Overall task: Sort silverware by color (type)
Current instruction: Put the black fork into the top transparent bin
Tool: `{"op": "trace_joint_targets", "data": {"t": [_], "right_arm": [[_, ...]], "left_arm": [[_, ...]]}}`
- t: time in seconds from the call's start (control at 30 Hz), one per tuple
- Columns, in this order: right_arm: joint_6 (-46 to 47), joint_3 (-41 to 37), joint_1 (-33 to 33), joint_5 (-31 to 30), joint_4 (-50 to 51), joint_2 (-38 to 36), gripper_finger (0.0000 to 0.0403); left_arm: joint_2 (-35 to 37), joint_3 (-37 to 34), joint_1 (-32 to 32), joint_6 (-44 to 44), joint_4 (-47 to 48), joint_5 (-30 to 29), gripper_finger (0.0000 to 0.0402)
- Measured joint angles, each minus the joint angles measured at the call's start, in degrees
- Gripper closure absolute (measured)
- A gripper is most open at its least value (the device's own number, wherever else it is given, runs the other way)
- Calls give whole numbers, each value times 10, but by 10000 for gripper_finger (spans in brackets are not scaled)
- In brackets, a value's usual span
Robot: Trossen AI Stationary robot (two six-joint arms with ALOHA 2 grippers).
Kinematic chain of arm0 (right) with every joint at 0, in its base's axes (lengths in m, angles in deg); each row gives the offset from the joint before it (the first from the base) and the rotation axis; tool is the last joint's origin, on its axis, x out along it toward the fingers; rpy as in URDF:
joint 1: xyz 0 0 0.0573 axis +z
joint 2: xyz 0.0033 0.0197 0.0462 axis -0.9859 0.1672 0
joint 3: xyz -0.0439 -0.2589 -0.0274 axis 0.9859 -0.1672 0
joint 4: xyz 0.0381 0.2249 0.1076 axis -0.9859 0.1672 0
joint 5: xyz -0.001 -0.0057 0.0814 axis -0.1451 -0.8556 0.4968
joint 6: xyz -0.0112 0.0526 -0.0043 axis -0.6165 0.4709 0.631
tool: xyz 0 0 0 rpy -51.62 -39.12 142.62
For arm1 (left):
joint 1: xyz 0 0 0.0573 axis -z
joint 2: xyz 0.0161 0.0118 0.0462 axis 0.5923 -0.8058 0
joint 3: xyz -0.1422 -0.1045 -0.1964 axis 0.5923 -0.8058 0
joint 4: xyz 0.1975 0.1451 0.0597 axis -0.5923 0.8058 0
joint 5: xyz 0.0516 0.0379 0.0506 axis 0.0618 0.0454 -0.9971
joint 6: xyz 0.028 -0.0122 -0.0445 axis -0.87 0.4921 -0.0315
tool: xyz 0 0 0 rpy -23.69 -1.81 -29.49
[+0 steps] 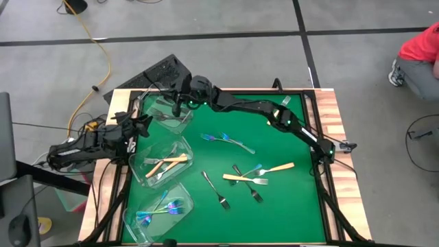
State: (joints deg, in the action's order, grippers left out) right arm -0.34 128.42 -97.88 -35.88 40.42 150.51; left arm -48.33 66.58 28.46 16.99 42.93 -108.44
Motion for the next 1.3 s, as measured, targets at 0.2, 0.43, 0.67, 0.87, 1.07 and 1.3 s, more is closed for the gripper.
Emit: {"op": "trace_joint_targets", "data": {"t": [0.2,0.43,0.67,0.87,1.07,1.3], "right_arm": [[1,-4,3,-22,50,32,395],[-16,-2,2,-44,97,39,395],[-41,-2,6,-45,133,39,395],[-43,-2,7,-45,159,39,395],[-52,-2,7,-45,159,39,395],[-58,-1,7,-46,151,50,394]], "left_arm": [[0,0,0,6,2,0,230],[0,0,0,6,3,1,230],[0,0,0,6,13,-3,230],[0,0,0,9,12,-5,230],[0,0,0,15,12,-5,230],[0,0,0,16,12,-5,230]]}}
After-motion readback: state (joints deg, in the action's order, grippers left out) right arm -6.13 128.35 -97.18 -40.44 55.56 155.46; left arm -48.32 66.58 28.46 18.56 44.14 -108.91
